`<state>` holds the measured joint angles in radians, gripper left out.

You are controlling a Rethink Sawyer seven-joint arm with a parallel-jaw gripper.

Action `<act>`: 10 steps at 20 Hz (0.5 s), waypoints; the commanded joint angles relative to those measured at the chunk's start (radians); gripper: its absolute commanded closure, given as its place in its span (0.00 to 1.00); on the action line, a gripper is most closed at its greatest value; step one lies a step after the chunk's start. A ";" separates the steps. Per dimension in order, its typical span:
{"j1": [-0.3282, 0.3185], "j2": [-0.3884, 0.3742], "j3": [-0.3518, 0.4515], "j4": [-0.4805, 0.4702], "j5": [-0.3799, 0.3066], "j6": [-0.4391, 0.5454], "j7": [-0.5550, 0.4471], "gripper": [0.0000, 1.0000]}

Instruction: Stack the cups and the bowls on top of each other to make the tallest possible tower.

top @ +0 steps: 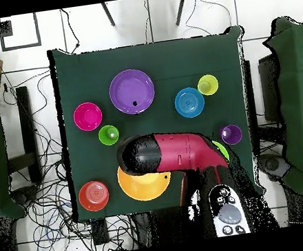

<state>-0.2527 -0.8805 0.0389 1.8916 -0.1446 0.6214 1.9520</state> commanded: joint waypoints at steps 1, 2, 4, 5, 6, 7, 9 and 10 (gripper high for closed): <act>0.028 0.095 0.085 0.018 -0.135 -0.106 -0.061 0.00; 0.038 0.093 0.079 0.010 -0.145 -0.104 -0.053 0.00; 0.054 0.091 0.073 0.000 -0.158 -0.089 -0.046 0.00; 0.060 0.090 0.074 -0.004 -0.163 -0.076 -0.047 0.00; 0.052 0.093 0.089 -0.004 -0.155 -0.051 -0.062 0.00; 0.050 0.102 0.097 0.001 -0.150 -0.075 -0.050 0.00; 0.045 0.122 0.113 0.002 -0.146 -0.097 -0.044 0.00; 0.038 0.135 0.124 -0.003 -0.147 -0.087 -0.059 0.00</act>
<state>-0.2220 -0.8318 0.0507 1.8912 -0.2176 0.5967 1.9520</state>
